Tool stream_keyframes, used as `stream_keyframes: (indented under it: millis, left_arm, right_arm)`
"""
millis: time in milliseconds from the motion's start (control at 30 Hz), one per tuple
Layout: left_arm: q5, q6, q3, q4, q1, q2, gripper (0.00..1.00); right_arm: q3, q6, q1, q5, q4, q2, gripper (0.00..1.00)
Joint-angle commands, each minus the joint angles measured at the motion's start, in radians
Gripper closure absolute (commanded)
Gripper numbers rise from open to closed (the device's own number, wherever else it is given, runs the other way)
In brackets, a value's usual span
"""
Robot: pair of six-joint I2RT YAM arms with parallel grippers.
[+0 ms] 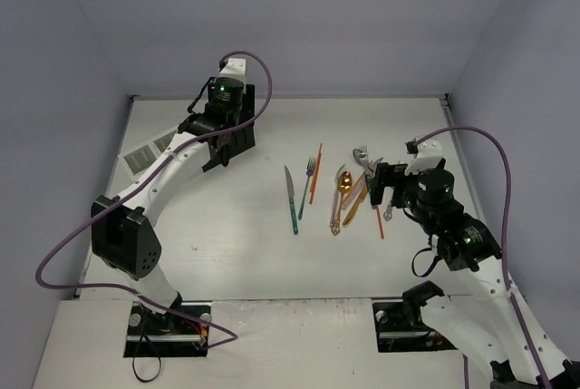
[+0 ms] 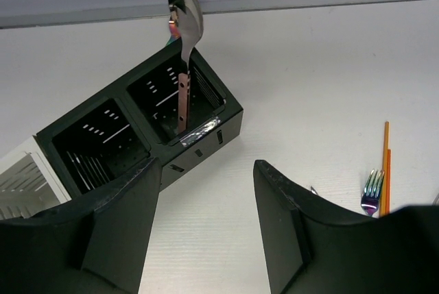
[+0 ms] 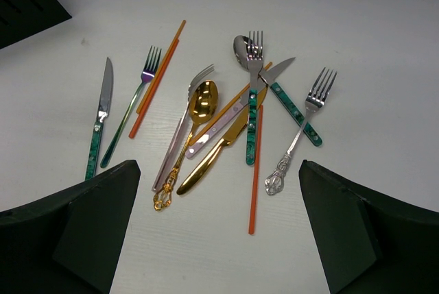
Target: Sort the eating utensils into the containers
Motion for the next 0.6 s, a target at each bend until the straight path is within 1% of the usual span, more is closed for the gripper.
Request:
stream_keyframes:
  millis: [0,200,333,467,567]
  left_arm:
    - [0.013,-0.074,0.067,-0.026,0.031,0.003,0.47]
    - [0.07,-0.133,0.086,-0.053,0.034,0.03,0.47]
    - [0.139,-0.183,0.082,-0.063,0.022,0.043,0.47]
    - [0.165,-0.236,0.076,-0.079,-0.046,0.065,0.47]
    - [0.18,-0.282,0.083,-0.092,-0.118,0.103,0.47]
  right_arm:
    - [0.056,-0.009,0.006,-0.019,0.051,0.033,0.0]
    - [0.044,0.014,0.006,-0.007,0.051,0.053,0.0]
    - [0.031,0.048,0.004,0.003,0.052,0.062,0.0]
    - [0.019,0.075,0.004,0.025,0.05,0.061,0.0]
    - [0.013,0.099,0.004,0.045,0.048,0.05,0.0]
